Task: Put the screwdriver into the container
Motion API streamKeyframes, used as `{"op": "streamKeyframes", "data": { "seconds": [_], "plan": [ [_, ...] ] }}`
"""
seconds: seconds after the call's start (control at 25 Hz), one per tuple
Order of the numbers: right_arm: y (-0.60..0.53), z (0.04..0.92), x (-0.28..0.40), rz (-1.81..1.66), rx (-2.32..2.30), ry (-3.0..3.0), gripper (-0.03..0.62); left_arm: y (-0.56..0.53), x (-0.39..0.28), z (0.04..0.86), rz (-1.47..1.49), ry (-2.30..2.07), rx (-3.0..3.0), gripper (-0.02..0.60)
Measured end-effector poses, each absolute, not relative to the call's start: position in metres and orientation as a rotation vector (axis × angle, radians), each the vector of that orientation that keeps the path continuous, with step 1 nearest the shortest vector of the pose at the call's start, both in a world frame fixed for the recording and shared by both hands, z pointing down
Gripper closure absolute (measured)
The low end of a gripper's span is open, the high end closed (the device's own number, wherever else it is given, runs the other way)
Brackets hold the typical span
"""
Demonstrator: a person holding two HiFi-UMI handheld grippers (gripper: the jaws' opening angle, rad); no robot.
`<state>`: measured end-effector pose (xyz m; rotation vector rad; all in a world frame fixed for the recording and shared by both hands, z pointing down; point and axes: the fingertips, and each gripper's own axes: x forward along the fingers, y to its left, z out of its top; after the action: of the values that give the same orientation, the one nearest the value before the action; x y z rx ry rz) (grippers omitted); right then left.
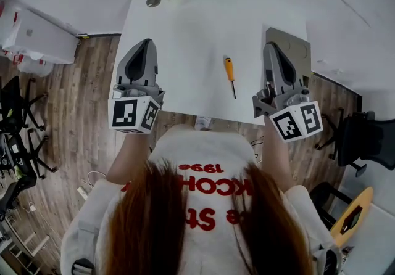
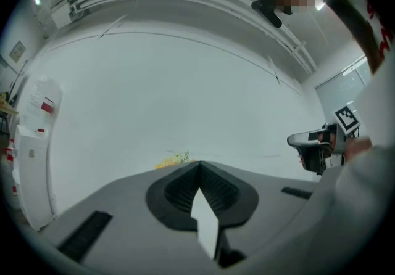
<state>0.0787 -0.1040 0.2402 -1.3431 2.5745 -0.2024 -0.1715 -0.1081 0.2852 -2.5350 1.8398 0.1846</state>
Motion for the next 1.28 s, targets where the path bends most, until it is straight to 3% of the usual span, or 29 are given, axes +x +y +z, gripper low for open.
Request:
{"op": "streamKeyframes", "data": {
  "seconds": [1.28],
  "plan": [
    [-0.147,0.265,0.091,-0.277,-1.419,2.593,0.588,-0.165,-0.132,0.299,0.131,1.765,-2.639,0.575]
  ]
}}
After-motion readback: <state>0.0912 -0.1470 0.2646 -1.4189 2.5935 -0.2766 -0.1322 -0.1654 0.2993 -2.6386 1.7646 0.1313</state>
